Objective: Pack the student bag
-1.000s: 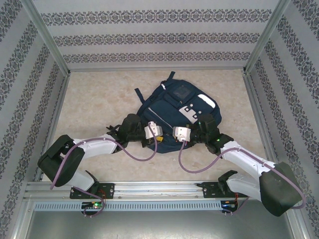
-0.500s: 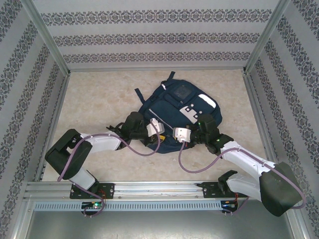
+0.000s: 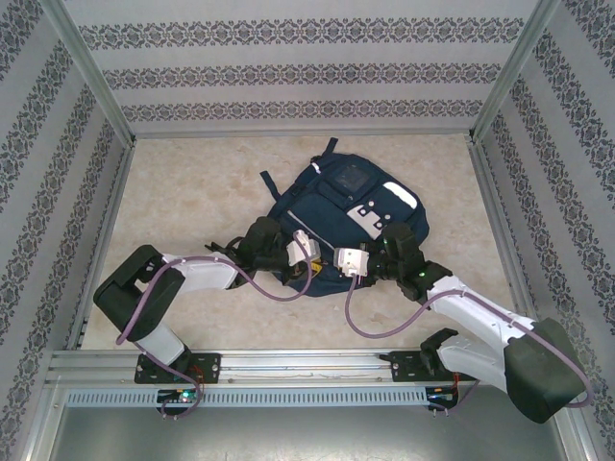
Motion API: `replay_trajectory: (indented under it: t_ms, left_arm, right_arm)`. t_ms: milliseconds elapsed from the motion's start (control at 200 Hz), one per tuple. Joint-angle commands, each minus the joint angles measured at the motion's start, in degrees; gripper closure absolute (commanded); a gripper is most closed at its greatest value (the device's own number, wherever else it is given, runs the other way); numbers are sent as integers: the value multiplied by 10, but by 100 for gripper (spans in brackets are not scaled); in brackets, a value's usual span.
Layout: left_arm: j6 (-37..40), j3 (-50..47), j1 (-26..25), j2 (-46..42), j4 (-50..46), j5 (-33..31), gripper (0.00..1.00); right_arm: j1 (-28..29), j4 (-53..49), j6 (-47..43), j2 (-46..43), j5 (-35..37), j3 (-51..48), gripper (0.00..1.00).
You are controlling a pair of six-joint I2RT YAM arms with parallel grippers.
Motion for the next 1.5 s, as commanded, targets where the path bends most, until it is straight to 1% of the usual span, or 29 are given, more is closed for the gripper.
replay_trajectory:
  t_ms: [0,195,275,310,360,430,485,550,640,690,779,899,939,979,999,1064,1109,1169,1224,1289,1354,1494]
  left_arm:
    - [-5,23,-17,19,18,32,75]
    - [-22,39,-16,43,36,30,74]
    - [-33,42,-17,47,46,30,77]
    - [-39,38,-13,42,56,28,83]
    - [-39,29,-3,30,72,39,100]
    - [-58,6,16,9,106,35,100]
    - [-63,-5,29,-10,102,23,100]
    - [-65,0,44,-32,45,-18,100]
    - [-104,26,69,-40,-55,-97,100]
    - [-132,36,82,-41,-85,-121,100]
    - [-161,20,95,-50,-65,-138,100]
    - [-189,-10,97,-77,-25,-165,100]
    - [-183,-11,97,-82,-30,-151,100]
    - [-164,-5,96,-82,-42,-105,100]
    - [-160,2,93,-82,-56,-92,100]
    - [-160,27,75,-79,-113,-85,100]
    - [-156,37,62,-80,-139,-77,100]
    - [-162,35,46,-83,-135,-67,100]
    - [-174,27,34,-89,-115,-64,100]
    - [-186,17,21,-96,-92,-67,100]
    - [-204,16,10,-98,-77,-65,100]
    - [-241,26,-4,-100,-74,-53,100]
  right_arm:
    - [13,60,17,-19,-60,2,100]
    - [21,60,19,-19,-71,0,100]
    - [22,59,22,-22,-70,-1,100]
    - [23,56,23,-24,-66,0,100]
    - [23,47,23,-32,-55,1,100]
    - [23,26,13,-48,-29,1,100]
    - [23,6,-2,-59,-9,1,100]
    - [27,-21,-17,-63,27,7,100]
    - [57,-82,-79,-62,144,20,100]
    - [63,-99,-89,-61,176,25,100]
    - [63,-102,-85,-62,189,24,100]
    - [64,-113,-94,-57,180,24,100]
    - [64,-115,-93,-55,173,24,100]
    - [64,-115,-87,-52,163,24,100]
    - [62,-114,-78,-49,153,24,100]
    - [55,-115,-22,-41,96,32,82]
    - [56,-119,28,-41,53,45,72]
    - [66,-116,95,-48,17,64,61]
    - [75,-90,142,-51,13,69,53]
    - [85,-52,181,-49,54,65,47]
    - [85,-20,198,-33,93,57,42]
    - [86,-13,182,26,137,67,41]
